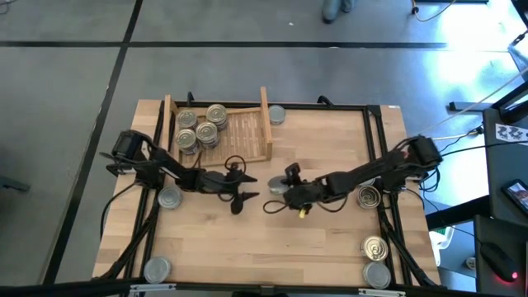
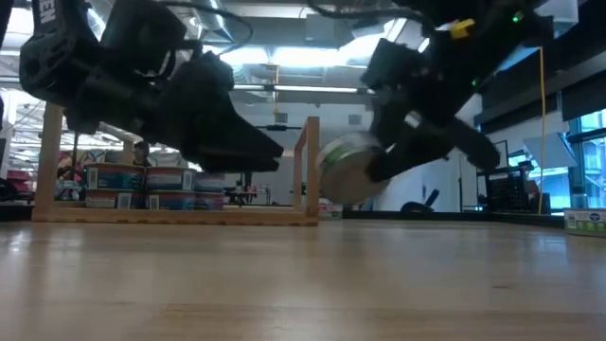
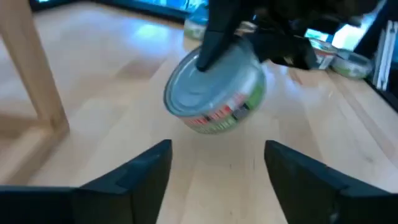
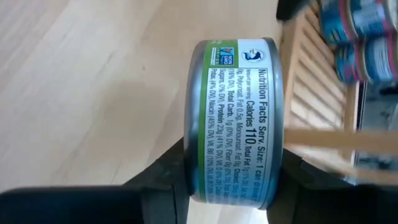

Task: Stack canned seafood by type on shelf
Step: Put the green tuna can on the shelf

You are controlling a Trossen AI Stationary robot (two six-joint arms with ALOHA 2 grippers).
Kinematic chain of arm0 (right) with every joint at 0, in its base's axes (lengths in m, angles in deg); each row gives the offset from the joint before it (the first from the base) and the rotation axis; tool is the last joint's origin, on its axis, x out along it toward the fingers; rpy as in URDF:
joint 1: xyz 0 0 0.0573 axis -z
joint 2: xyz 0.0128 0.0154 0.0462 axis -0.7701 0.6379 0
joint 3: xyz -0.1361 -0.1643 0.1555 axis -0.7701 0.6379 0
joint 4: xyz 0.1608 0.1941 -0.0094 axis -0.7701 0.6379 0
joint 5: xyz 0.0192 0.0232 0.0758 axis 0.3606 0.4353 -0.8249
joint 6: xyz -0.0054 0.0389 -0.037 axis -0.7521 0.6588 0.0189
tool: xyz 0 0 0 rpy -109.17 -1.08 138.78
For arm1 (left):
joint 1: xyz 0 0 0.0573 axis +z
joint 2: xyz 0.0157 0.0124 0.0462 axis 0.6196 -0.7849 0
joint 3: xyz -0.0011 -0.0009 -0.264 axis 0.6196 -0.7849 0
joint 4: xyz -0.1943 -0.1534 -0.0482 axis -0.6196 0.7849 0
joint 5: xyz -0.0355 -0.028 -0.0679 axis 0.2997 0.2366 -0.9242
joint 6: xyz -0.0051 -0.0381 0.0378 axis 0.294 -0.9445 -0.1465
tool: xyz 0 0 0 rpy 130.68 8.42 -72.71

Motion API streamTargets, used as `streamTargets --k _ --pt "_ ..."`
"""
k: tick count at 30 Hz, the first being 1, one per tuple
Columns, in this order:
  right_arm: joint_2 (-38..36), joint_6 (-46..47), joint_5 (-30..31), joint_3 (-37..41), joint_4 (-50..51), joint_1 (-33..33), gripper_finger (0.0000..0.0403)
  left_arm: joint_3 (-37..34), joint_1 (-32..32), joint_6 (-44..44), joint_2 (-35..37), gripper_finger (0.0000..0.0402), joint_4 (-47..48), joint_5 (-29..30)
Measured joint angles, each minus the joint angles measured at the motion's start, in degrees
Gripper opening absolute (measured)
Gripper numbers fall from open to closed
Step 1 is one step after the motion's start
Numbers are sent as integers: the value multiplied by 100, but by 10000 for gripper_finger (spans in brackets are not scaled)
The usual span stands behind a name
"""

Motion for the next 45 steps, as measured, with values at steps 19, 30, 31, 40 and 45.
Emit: streamTargets --k 19,30,31,40,45 --pt "-483 1405 -728 671 -2032 307 137 310 -56 2186 104 272 33 147" --pt "-452 1772 -839 662 -2120 345 137 345 -61 2364 104 272 46 814" --pt "-450 1780 -845 662 -2123 345 137 345 -61 2364 104 272 54 815" --pt "-441 2001 -979 653 -2135 348 137 362 -58 2361 121 272 63 1437" --pt "-441 1828 -1259 655 -2544 330 137 495 -48 2362 121 272 -4 700"
